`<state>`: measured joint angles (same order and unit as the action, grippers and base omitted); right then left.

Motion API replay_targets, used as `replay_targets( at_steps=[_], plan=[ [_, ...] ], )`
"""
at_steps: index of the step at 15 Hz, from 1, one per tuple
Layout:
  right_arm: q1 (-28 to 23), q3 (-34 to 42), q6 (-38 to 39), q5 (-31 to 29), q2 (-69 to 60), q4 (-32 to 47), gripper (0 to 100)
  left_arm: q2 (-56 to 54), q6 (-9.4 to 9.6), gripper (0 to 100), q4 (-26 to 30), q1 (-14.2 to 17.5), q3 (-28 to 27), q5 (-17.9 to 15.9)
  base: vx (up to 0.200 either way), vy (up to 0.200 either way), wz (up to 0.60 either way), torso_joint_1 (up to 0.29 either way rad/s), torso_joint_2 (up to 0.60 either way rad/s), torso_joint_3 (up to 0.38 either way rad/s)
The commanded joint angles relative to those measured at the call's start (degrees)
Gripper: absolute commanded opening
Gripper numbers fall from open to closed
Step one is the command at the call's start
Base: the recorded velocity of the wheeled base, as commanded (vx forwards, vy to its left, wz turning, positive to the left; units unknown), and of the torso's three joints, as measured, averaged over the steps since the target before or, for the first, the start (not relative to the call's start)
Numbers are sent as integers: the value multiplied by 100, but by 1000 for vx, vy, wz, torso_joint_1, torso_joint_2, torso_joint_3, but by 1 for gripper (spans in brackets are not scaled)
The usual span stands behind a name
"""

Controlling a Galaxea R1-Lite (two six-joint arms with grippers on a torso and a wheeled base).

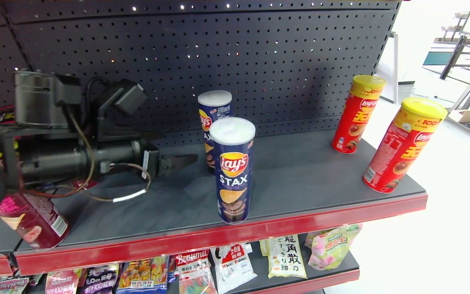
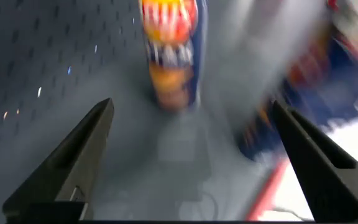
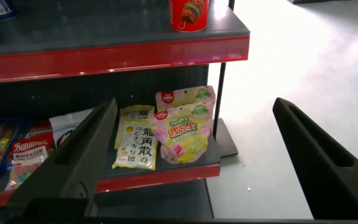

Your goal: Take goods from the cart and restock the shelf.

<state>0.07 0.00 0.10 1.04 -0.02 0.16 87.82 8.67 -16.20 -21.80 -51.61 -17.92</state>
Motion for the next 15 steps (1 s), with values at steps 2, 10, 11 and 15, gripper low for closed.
replay_targets(
  at_steps=[2, 10, 11, 15],
  plan=[
    [1, 0, -1, 2, 2, 2, 100, -2445, -5, 100, 284, 167, 1584, 17, 0, 0, 0, 0, 0, 0],
    [1, 0, -1, 2, 2, 2, 100, -5680, -937, 100, 1225, 1169, 2841, 860, 0, 0, 0, 0, 0, 0],
    [1, 0, -1, 2, 2, 2, 100, -5978, -1034, 100, 1225, 1187, 2955, 1238, 0, 0, 0, 0, 0, 0],
    [1, 0, -1, 2, 2, 2, 100, -7314, -1095, 100, 1954, 1178, 3536, 1722, 0, 0, 0, 0, 0, 0]
  ],
)
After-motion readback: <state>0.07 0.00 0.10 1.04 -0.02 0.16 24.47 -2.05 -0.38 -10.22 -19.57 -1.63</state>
